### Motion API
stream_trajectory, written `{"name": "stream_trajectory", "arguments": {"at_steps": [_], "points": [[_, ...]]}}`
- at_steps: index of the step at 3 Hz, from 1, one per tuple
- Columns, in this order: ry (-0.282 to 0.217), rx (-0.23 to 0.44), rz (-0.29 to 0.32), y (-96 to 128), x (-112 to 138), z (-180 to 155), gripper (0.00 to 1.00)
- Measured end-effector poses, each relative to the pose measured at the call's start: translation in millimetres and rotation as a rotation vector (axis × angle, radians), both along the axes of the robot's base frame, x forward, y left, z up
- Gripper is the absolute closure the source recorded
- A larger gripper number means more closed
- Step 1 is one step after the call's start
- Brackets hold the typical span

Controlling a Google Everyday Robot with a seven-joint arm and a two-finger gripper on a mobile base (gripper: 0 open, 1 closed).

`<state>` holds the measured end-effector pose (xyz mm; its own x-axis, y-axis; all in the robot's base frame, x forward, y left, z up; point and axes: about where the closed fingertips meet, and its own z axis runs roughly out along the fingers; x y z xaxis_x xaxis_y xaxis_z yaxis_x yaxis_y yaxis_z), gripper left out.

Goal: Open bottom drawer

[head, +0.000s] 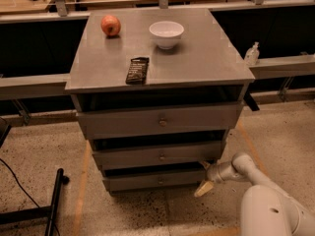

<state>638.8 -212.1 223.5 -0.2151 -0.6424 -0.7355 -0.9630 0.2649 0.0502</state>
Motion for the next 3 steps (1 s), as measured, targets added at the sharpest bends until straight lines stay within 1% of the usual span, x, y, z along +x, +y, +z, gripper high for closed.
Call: {"name": "stream_trajectory", "arguments": {"at_steps": [1, 3], "points": [[0.031, -0.028, 0.008, 2.5, 2.3, -13.7, 0.00], [0.092, -0.061, 0.028, 3.7, -4.4, -23.2, 0.00]]}}
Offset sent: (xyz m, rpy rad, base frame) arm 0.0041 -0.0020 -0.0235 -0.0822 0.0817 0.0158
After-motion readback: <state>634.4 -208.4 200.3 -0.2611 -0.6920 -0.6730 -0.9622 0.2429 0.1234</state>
